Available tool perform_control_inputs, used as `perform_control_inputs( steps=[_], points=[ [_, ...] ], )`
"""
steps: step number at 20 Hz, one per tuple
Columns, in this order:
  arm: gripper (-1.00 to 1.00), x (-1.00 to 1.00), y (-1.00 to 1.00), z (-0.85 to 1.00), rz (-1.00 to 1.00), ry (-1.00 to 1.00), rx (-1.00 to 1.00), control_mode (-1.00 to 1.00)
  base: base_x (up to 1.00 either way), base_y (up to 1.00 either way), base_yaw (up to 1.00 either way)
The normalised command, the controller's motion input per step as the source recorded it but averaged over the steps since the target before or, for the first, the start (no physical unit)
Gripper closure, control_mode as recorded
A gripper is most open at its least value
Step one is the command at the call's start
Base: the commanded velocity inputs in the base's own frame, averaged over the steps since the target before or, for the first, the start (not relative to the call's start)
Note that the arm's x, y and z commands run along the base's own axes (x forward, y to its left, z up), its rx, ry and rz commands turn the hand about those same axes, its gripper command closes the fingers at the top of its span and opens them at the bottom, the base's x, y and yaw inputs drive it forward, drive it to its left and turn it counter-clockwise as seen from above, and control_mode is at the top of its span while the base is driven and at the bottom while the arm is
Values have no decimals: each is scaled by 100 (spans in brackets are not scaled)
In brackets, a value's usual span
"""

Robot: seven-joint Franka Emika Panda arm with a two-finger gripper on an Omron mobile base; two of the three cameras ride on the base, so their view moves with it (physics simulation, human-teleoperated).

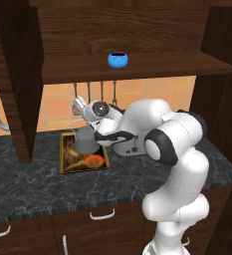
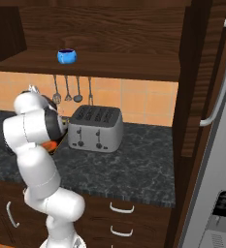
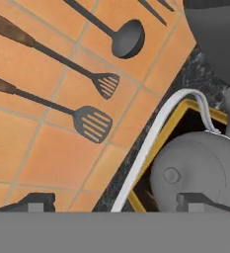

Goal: Pick the kettle from the counter and place it on the tray. Then pick the mug from the cabinet and place it on the tray. Then close the cabinet doors.

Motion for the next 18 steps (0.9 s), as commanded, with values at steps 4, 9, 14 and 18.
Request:
perform_control_inputs(
  steps=[4, 9, 14, 18],
  points=[
    [-100, -41, 0, 12, 0, -9, 15, -100, 0, 0, 0],
    [-100, -59, 0, 7, 0, 0, 7, -100, 0, 0, 0],
    [-100, -45, 0, 48, 0, 2, 0, -100, 0, 0, 0],
    [-100, -51, -1, 67, 0, 0, -2, -100, 0, 0, 0]
  ],
)
